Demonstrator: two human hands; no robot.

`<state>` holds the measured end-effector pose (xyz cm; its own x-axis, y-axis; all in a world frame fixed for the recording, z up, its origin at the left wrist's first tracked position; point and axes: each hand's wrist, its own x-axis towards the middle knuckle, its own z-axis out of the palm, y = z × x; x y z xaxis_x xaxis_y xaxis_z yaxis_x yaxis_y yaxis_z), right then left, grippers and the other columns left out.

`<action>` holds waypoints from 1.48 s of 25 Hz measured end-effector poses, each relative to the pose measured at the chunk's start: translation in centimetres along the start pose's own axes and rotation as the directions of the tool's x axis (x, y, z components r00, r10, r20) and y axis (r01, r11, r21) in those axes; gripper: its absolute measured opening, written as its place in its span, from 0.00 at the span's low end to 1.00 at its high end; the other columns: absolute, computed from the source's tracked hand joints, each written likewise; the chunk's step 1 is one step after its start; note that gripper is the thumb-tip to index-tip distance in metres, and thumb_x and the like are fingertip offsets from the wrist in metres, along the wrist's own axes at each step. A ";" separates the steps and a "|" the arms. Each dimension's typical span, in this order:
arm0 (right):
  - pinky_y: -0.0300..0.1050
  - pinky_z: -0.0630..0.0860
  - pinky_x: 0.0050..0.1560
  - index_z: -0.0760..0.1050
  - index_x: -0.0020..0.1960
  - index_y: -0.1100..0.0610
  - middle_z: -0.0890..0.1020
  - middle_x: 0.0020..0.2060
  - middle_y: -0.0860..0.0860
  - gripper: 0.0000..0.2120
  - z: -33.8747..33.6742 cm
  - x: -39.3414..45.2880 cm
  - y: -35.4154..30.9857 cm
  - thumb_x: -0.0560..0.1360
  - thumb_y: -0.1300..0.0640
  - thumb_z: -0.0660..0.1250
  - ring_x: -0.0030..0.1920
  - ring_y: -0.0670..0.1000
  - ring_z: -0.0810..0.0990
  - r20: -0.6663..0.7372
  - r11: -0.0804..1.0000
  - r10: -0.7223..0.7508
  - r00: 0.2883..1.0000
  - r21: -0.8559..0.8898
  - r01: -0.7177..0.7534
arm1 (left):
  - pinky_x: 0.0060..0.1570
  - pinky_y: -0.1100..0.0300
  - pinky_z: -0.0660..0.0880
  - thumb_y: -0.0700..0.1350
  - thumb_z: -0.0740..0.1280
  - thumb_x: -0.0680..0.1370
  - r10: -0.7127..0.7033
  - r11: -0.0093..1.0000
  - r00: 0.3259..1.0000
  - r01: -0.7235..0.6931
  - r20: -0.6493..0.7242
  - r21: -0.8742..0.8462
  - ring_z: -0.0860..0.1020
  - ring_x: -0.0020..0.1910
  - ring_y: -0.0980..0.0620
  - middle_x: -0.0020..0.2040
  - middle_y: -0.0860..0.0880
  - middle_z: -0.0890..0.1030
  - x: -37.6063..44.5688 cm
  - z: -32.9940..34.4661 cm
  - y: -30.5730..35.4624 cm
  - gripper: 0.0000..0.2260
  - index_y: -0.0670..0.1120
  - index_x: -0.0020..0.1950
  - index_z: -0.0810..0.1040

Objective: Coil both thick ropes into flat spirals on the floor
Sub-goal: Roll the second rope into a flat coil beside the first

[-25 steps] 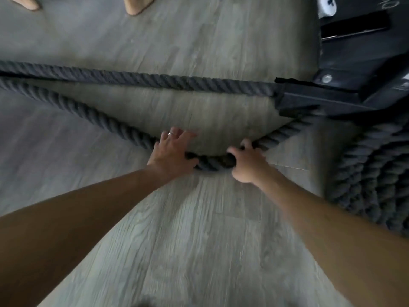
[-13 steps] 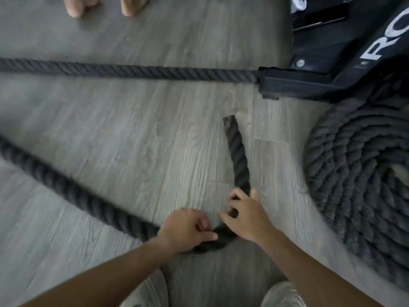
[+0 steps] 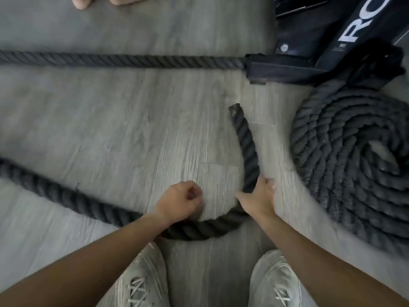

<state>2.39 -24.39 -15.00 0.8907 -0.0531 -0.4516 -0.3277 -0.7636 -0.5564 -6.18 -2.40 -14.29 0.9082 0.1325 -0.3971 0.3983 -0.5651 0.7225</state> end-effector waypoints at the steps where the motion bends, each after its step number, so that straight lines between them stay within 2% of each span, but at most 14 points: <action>1: 0.46 0.74 0.55 0.67 0.69 0.54 0.66 0.59 0.51 0.32 0.1 0.3 0.2 0.69 0.56 0.75 0.60 0.54 0.70 0.012 0.999 -0.038 0.999 -0.006 0.038 | 0.55 0.53 0.79 0.49 0.72 0.75 -0.006 1.000 0.999 0.007 -0.054 0.015 0.80 0.48 0.57 0.50 0.55 0.81 0.4 -0.6 -0.2 0.09 0.56 0.54 0.78; 3: 0.38 0.71 0.50 0.70 0.71 0.52 0.68 0.56 0.49 0.31 0.1 0.5 0.2 0.69 0.61 0.73 0.59 0.53 0.73 0.103 0.979 -0.199 0.975 -0.032 0.203 | 0.57 0.54 0.77 0.51 0.73 0.74 0.034 0.992 0.983 -0.011 -0.182 0.125 0.77 0.56 0.51 0.60 0.50 0.75 1.3 -1.8 0.3 0.22 0.56 0.66 0.73; 5: 0.37 0.71 0.55 0.67 0.77 0.51 0.67 0.56 0.46 0.36 -0.3 0.6 -1.0 0.71 0.64 0.72 0.61 0.53 0.73 0.304 0.919 -0.344 0.888 -0.085 0.385 | 0.64 0.48 0.73 0.53 0.74 0.73 0.117 0.946 0.955 -0.023 -0.272 0.324 0.70 0.67 0.44 0.70 0.46 0.68 2.3 -3.4 1.5 0.33 0.57 0.75 0.64; 7: 0.42 0.70 0.63 0.61 0.81 0.49 0.66 0.59 0.44 0.41 -0.7 1.5 -2.6 0.72 0.66 0.72 0.65 0.52 0.70 0.488 0.825 -0.397 0.777 -0.182 0.535 | 0.71 0.41 0.65 0.60 0.71 0.74 0.155 0.808 0.962 0.007 -0.225 0.590 0.62 0.76 0.41 0.77 0.45 0.63 3.6 -5.4 2.0 0.35 0.59 0.78 0.60; 9: 0.47 0.70 0.66 0.58 0.81 0.45 0.65 0.61 0.45 0.42 -1.0 2.3 -3.8 0.73 0.65 0.71 0.66 0.52 0.67 0.551 0.768 -0.382 0.742 -0.256 0.586 | 0.67 0.44 0.68 0.66 0.64 0.77 0.072 0.711 0.996 -0.012 -0.055 0.703 0.68 0.72 0.44 0.73 0.47 0.71 4.7 -6.8 1.3 0.27 0.59 0.73 0.69; 11: 0.51 0.72 0.66 0.58 0.80 0.41 0.66 0.65 0.48 0.42 -1.3 2.7 -3.7 0.73 0.61 0.72 0.68 0.54 0.67 0.512 0.763 -0.348 0.785 -0.331 0.555 | 0.51 0.53 0.74 0.67 0.57 0.79 -0.016 0.727 0.998 -0.027 0.057 0.686 0.79 0.57 0.47 0.59 0.47 0.81 4.7 -6.7 0.8 0.22 0.56 0.64 0.77; 13: 0.54 0.73 0.66 0.57 0.80 0.40 0.65 0.70 0.52 0.41 -1.5 2.0 -2.5 0.73 0.53 0.74 0.70 0.57 0.67 0.348 0.807 -0.296 0.890 -0.407 0.428 | 0.42 0.55 0.73 0.70 0.55 0.78 -0.016 0.712 0.999 -0.019 0.043 0.702 0.81 0.49 0.47 0.51 0.49 0.82 4.2 -5.4 0.9 0.25 0.53 0.59 0.77; 15: 0.52 0.75 0.61 0.55 0.80 0.43 0.64 0.71 0.54 0.43 -1.3 -0.4 -0.9 0.72 0.45 0.74 0.69 0.57 0.69 0.120 0.935 -0.173 0.978 -0.293 0.201 | 0.41 0.54 0.73 0.75 0.58 0.73 -0.014 0.650 0.997 -0.044 0.069 0.759 0.80 0.45 0.47 0.45 0.51 0.80 3.5 -4.1 1.4 0.29 0.52 0.56 0.73; 17: 0.51 0.75 0.60 0.52 0.80 0.44 0.64 0.68 0.53 0.45 -0.4 -3.9 0.5 0.72 0.39 0.73 0.67 0.56 0.69 0.018 0.984 -0.143 0.990 -0.106 0.144 | 0.40 0.54 0.74 0.74 0.61 0.72 -0.026 0.626 0.997 -0.042 0.075 0.779 0.77 0.42 0.48 0.43 0.51 0.77 3.1 -3.3 2.3 0.29 0.51 0.57 0.71; 19: 0.57 0.69 0.69 0.47 0.82 0.44 0.59 0.71 0.55 0.50 1.2 -7.1 1.1 0.70 0.34 0.71 0.71 0.58 0.62 0.018 0.977 -0.188 0.982 -0.094 0.189 | 0.39 0.55 0.73 0.71 0.64 0.73 -0.073 0.715 0.997 0.050 0.003 0.697 0.77 0.41 0.48 0.42 0.51 0.77 3.6 -2.8 3.3 0.26 0.51 0.57 0.73; 23: 0.67 0.53 0.75 0.50 0.82 0.46 0.34 0.80 0.58 0.56 3.4 -9.5 -0.2 0.63 0.22 0.66 0.79 0.64 0.38 0.108 0.941 -0.244 0.964 -0.213 0.262 | 0.43 0.55 0.78 0.65 0.70 0.73 -0.254 0.880 0.957 0.288 -0.139 0.376 0.82 0.48 0.45 0.45 0.51 0.79 4.8 -2.6 4.3 0.21 0.51 0.55 0.75; 27: 0.70 0.49 0.76 0.55 0.81 0.49 0.27 0.78 0.58 0.58 4.4 -9.0 -2.8 0.60 0.20 0.66 0.77 0.67 0.28 0.224 0.886 -0.290 0.930 -0.305 0.349 | 0.41 0.45 0.84 0.62 0.72 0.72 -0.464 0.883 0.877 0.469 -0.129 0.011 0.83 0.44 0.42 0.47 0.47 0.82 5.4 -3.7 3.6 0.21 0.50 0.55 0.72; 32: 0.70 0.49 0.75 0.62 0.75 0.49 0.36 0.80 0.57 0.47 4.8 -7.1 -4.8 0.65 0.27 0.70 0.78 0.68 0.34 0.221 0.845 -0.350 0.910 -0.345 0.409 | 0.41 0.46 0.83 0.55 0.73 0.76 -0.579 0.767 0.809 0.495 -0.106 -0.409 0.81 0.46 0.44 0.51 0.45 0.79 4.6 -4.2 2.2 0.19 0.47 0.59 0.71; 37: 0.60 0.62 0.74 0.68 0.69 0.43 0.47 0.79 0.54 0.39 3.4 -4.7 -4.6 0.63 0.34 0.76 0.76 0.61 0.51 0.175 0.837 -0.431 0.885 -0.290 0.464 | 0.27 0.55 0.81 0.51 0.74 0.76 -0.629 0.658 0.776 0.497 -0.050 -0.566 0.82 0.44 0.45 0.52 0.45 0.78 4.0 -4.4 1.9 0.21 0.45 0.62 0.69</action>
<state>-1.39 -18.42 -12.69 0.8746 0.3943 -0.2821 0.2308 -0.8503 -0.4730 -1.17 0.66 -11.98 0.4603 0.4988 -0.7344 0.7864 0.1549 0.5980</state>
